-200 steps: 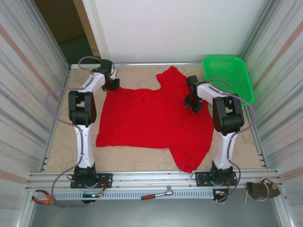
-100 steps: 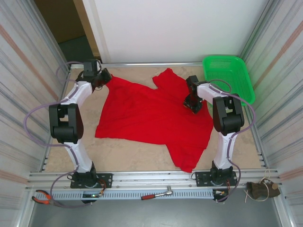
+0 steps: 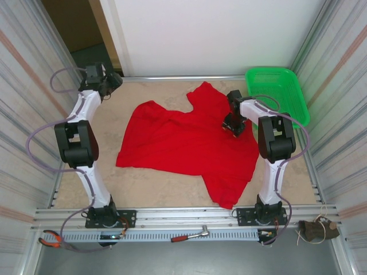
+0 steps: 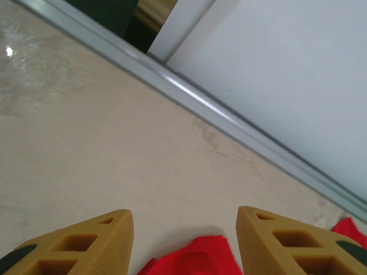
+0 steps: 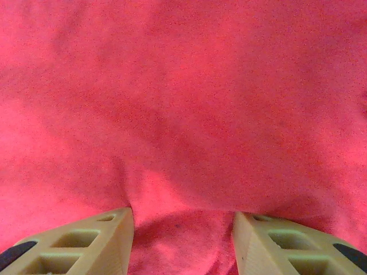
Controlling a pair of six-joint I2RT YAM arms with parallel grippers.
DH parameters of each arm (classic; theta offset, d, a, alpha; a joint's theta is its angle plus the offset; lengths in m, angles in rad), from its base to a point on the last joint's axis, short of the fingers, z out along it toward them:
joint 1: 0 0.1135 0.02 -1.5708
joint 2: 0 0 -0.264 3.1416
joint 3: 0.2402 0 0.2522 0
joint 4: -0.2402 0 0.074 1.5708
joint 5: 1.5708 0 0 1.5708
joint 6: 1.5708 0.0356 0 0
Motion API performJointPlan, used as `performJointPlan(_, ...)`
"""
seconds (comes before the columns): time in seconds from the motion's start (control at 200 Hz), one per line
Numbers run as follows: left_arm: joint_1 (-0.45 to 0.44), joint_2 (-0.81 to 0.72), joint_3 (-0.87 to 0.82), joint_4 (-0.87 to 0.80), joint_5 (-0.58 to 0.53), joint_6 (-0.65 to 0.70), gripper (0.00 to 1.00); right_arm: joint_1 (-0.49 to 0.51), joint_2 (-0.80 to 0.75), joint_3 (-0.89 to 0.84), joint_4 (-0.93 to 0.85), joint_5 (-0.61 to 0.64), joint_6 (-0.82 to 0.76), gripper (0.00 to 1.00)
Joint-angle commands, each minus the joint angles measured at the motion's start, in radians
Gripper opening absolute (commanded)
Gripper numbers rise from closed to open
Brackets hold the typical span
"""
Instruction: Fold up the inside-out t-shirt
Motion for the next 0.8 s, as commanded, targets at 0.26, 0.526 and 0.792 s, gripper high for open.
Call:
performJointPlan(0.26, -0.066, -0.357, -0.42, -0.093, 0.153, 0.091, 0.58, 0.109, -0.125, 0.126, -0.061, 0.032, -0.199, 0.49)
performJointPlan(0.526, -0.131, -0.774, -0.94, -0.008, 0.086, -0.146, 0.64, 0.199, -0.362, -0.052, -0.058, 0.098, -0.193, 0.51)
performJointPlan(0.792, -0.163, -1.112, -1.129, -0.185, 0.072, -0.182, 0.71, 0.39, -0.603, -0.295, -0.126, 0.206, -0.141, 0.6)
